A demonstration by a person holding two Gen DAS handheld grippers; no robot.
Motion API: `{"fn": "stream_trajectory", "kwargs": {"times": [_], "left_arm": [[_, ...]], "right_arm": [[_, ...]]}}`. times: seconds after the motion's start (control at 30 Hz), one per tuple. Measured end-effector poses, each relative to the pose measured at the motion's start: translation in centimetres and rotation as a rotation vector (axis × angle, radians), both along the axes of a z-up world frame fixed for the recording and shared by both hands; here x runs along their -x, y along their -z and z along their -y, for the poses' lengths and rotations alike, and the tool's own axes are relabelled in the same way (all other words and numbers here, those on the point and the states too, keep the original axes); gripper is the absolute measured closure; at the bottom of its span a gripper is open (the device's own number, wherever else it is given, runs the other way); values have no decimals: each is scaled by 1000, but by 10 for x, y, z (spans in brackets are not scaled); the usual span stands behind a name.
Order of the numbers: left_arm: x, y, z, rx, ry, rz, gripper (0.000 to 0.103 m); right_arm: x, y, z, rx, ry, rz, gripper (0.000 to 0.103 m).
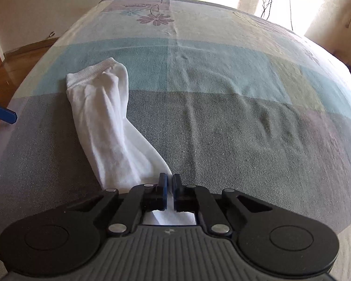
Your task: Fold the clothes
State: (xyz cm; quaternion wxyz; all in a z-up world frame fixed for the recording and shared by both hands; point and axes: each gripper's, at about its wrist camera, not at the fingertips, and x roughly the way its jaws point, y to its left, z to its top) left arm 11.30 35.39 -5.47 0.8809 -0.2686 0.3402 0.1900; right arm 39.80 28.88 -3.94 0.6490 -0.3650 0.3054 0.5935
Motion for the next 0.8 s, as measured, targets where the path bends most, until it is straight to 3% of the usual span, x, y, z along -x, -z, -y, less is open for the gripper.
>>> {"fn": "stream_trajectory", "kwargs": {"times": [0.07,0.13,0.27,0.4,0.6,0.8], "left_arm": [[0,-2,-1,2,-7,18,4],[1,-5,-2,0,-13,28,4],[5,-8,-3,-9,-18,33,4],[6,-6,-9,13,-37,52,4],[-5,7,-37,125,-103,158,4],[-24,28,-72,266,-190,292,5]], "right_arm": [[-4,-5,-5,-22,33,48,98],[-23,-12,-13,-67,144,94,98],[-30,-21,-23,-93,160,81,92],[-33,-30,-33,-125,169,63,79],[-13,-35,-27,-161,157,-20,72],[-11,-42,26,-189,232,-64,65]]}}
